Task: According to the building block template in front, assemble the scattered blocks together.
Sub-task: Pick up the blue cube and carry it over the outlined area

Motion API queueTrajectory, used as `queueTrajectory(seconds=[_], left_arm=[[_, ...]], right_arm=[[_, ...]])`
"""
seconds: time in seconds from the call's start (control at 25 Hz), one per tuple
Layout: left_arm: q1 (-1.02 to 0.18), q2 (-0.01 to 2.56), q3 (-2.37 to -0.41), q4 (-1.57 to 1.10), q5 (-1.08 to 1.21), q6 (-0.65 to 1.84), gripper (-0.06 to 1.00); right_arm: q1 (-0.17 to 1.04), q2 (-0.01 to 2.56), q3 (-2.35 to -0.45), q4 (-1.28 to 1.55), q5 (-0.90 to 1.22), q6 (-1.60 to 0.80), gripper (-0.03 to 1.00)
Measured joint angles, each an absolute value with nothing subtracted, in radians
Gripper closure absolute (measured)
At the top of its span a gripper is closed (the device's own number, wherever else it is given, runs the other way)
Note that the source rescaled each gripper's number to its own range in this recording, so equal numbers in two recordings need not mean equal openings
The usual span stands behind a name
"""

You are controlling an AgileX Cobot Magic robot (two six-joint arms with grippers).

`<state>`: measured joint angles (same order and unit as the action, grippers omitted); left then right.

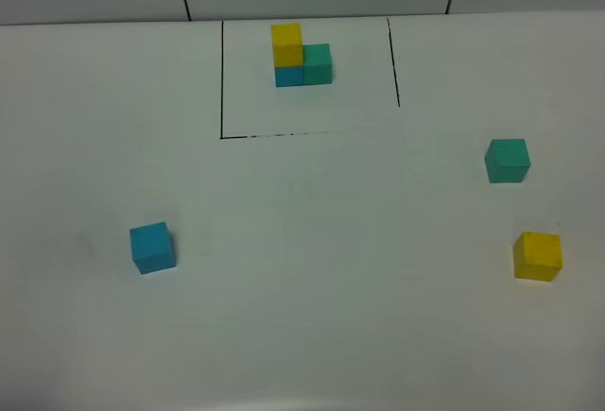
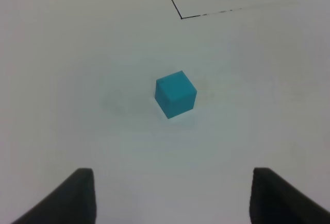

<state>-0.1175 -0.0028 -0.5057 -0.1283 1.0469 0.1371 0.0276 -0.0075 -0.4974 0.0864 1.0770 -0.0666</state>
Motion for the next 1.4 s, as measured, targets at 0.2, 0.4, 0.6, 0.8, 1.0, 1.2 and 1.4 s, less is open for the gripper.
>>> queueTrajectory(seconds=[0.2,0.4,0.6,0.8,1.0,1.2,1.4], left_arm=[[-0.118,-0.003,-0.506,-0.128,1.047,0.137,0.58],[-0.118,-0.003,-0.506,-0.128,1.047,0.137,0.58],[-0.118,-0.003,-0.506,-0.128,1.047,0.137,0.58],[-0.118,-0.003,-0.506,-0.128,1.047,0.137,0.58],[-0.118,-0.003,-0.506,-0.128,1.047,0.137,0.58],[-0.118,-0.003,-0.506,-0.128,1.047,0.137,0.58],[-0.118,-0.003,-0.506,-0.110,1.047,0.138,0.58]], right_arm=[[0.028,-0.008,-0.497,0.086,1.077,-0.067,-0.03],[0.028,-0.008,-0.497,0.086,1.077,-0.067,-0.03],[0.028,-0.008,-0.497,0.086,1.077,-0.067,-0.03],[0.028,-0.008,-0.497,0.086,1.077,-0.067,-0.03],[0.028,-0.008,-0.497,0.086,1.077,-0.067,-0.03],[0.028,-0.008,-0.497,0.086,1.077,-0.067,-0.03],[0.028,-0.008,-0.497,0.086,1.077,-0.067,-0.03]])
